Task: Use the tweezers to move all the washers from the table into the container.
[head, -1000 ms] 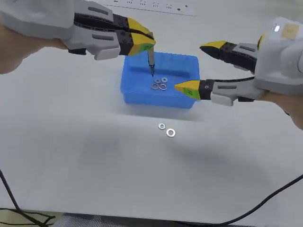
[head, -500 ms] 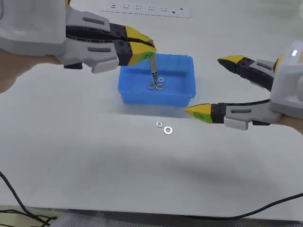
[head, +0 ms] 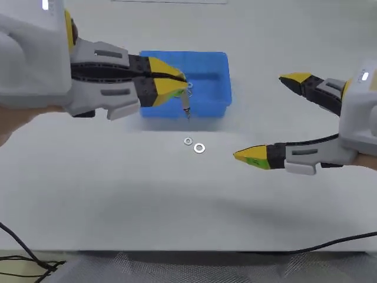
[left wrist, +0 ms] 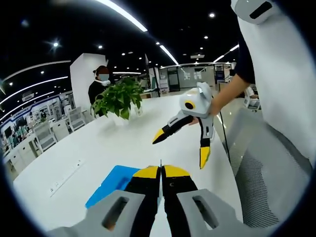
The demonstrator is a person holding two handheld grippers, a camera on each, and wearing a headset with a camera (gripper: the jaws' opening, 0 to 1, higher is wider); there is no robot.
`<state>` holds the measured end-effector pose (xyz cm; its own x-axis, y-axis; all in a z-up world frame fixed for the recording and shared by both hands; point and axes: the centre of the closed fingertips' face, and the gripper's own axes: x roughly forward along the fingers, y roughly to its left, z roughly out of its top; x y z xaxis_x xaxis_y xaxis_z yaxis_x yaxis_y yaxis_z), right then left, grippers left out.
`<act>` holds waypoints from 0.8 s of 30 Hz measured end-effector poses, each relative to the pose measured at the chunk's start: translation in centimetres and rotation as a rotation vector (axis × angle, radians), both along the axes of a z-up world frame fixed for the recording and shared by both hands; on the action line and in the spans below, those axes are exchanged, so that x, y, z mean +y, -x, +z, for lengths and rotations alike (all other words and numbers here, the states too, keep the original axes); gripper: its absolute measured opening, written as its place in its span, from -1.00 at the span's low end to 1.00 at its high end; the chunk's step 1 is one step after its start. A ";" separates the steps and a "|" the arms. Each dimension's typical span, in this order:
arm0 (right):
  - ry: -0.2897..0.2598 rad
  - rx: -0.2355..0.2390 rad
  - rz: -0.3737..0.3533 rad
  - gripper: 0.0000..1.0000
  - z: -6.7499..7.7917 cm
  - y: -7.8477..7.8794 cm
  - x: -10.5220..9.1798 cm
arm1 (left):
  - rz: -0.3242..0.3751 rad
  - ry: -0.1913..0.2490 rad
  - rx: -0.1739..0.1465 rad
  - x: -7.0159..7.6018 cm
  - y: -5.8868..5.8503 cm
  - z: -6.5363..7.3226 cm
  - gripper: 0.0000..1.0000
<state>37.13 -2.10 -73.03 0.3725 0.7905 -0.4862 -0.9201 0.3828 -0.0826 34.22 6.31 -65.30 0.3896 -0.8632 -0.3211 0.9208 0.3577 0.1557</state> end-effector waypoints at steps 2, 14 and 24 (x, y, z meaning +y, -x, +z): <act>0.015 0.022 -0.006 0.98 -0.7 0.4 -0.5 | -0.006 -0.002 0.010 -0.3 0.3 -0.7 -0.91; 0.012 0.075 -0.005 1.00 -2.3 1.4 -0.3 | -0.029 -0.010 0.056 -1.8 1.4 -3.0 -0.91; -0.001 0.111 -0.007 1.00 -3.1 2.0 -0.1 | -0.037 -0.019 0.081 -2.3 1.4 -4.4 -0.91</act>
<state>35.16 -2.18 -76.10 0.3217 0.7885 -0.5241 -0.9210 0.3891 0.0200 32.80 4.05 -69.71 0.3292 -0.8701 -0.3668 0.9433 0.3206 0.0861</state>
